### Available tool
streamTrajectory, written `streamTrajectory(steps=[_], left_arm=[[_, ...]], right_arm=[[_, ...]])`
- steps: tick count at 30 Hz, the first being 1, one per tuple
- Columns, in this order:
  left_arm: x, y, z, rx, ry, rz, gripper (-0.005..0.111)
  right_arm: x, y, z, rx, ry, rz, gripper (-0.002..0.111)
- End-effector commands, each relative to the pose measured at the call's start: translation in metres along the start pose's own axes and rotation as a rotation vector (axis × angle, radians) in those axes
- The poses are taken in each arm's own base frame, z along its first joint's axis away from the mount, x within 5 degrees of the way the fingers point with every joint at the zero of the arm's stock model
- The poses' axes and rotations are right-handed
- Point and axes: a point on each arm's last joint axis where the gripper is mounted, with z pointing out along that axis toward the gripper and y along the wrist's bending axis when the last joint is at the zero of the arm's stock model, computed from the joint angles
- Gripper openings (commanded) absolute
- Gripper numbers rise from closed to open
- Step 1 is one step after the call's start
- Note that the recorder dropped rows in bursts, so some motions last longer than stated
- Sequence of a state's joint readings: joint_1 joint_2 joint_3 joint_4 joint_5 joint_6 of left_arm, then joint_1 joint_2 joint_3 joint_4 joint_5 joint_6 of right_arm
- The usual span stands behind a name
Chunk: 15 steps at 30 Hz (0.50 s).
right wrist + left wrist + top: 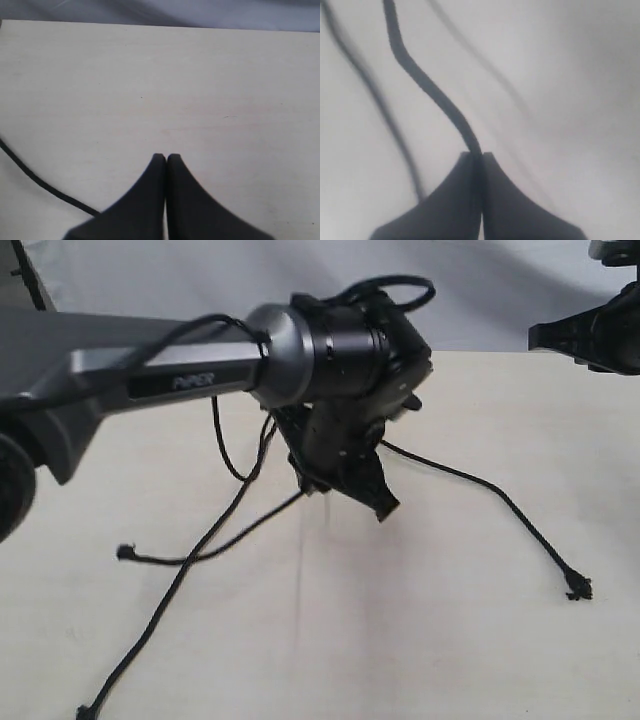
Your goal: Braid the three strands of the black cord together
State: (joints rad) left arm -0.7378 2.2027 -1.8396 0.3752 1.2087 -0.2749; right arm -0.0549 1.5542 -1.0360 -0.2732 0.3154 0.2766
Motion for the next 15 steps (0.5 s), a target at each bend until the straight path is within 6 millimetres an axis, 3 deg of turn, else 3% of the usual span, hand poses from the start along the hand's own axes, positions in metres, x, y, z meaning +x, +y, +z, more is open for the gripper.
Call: streamTrajectory(steps=[1, 3, 7, 11, 15], left_arm=[[0.000, 0.041, -0.025, -0.117, -0.066, -0.028, 0.000], [0.002, 0.061, -0.030, -0.124, -0.072, -0.045, 0.000], [0.006, 0.100, -0.021, -0.143, -0.044, -0.100, 0.000], [0.021, 0.139, 0.004, -0.160, 0.042, -0.172, 0.000], [0.044, 0.162, 0.039, -0.153, 0.109, -0.206, 0.000]], right_arm=[[-0.001, -0.002, -0.001, 0.000, -0.011, 0.007, 0.000], [-0.001, -0.002, -0.001, 0.000, -0.011, 0.007, 0.000], [-0.001, -0.002, -0.001, 0.000, -0.011, 0.007, 0.000], [-0.001, -0.002, -0.001, 0.000, -0.011, 0.007, 0.000], [-0.001, -0.002, -0.001, -0.001, -0.010, 0.012, 0.000]])
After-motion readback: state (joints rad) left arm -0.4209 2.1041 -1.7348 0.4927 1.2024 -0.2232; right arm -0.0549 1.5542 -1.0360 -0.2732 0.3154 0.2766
